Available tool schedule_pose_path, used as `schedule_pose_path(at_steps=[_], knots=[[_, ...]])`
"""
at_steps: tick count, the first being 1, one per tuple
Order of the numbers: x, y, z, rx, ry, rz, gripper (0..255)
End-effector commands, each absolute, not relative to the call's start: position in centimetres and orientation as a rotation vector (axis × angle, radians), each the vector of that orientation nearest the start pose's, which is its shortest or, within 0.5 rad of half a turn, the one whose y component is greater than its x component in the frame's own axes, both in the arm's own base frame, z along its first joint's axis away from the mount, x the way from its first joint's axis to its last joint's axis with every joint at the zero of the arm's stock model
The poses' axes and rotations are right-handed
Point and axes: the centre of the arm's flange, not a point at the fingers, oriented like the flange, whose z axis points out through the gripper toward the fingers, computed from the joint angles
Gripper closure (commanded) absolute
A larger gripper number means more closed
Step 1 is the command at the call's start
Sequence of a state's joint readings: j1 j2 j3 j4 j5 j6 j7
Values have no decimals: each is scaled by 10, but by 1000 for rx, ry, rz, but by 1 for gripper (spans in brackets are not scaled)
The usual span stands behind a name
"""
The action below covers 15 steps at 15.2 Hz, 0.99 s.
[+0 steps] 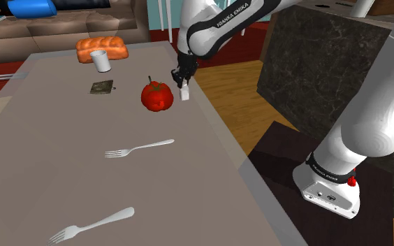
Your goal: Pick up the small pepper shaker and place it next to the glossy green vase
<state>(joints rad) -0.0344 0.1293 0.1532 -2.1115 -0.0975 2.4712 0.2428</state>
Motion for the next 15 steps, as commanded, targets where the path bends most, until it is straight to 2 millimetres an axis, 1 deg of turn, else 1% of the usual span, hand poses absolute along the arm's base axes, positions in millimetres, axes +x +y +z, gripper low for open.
schedule_pose_path(at_steps=[1, 15], knots=[[581, 68, 390, -3125, 90, -373, 255], [581, 68, 464, -3125, 90, -373, 255]])
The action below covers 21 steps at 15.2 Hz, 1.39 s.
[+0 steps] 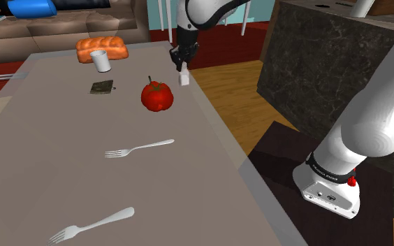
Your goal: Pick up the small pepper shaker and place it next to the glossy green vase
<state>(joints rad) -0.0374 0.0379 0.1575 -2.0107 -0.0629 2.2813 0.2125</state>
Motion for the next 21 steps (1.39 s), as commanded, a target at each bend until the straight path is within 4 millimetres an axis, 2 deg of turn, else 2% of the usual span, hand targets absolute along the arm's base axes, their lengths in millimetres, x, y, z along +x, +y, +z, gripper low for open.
schedule_pose_path(at_steps=[1, 21], knots=[[581, 68, 469, -3125, 90, -373, 255], [581, 68, 575, -3125, 90, -373, 255]])
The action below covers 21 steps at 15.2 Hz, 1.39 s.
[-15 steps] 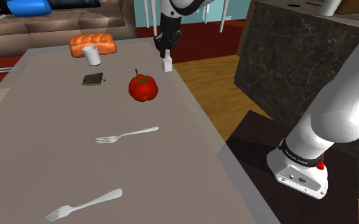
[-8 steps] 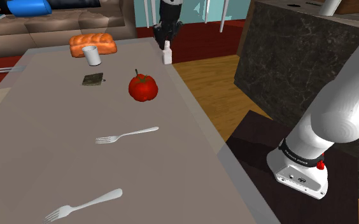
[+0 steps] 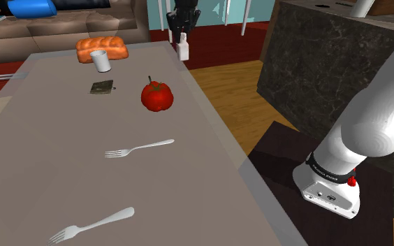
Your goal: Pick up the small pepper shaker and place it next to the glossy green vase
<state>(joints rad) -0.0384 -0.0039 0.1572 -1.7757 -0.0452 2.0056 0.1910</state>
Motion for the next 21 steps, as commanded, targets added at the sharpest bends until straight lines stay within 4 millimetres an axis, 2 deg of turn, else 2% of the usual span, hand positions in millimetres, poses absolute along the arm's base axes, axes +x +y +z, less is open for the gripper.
schedule_pose_path(at_steps=[1, 18, 21], knots=[[581, 68, 580, -3125, 90, -373, 255], [581, 68, 669, -3125, 90, -373, 255], [558, 100, 669, -3125, 90, -373, 255]])
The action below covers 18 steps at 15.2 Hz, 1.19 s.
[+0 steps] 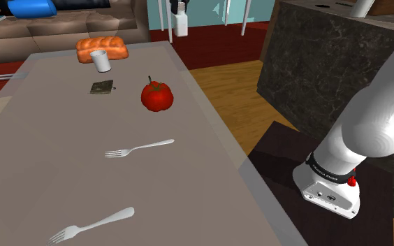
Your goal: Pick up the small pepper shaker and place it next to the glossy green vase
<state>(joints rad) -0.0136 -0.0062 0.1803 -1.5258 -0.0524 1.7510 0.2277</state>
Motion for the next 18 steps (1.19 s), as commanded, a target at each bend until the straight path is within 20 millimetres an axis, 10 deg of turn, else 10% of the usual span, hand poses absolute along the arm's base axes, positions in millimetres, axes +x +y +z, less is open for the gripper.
schedule_pose_path(at_steps=[1, 18], knots=[[550, 111, 669, -3125, 90, -373, 255], [421, 294, 669, -3125, 90, -373, 255]])
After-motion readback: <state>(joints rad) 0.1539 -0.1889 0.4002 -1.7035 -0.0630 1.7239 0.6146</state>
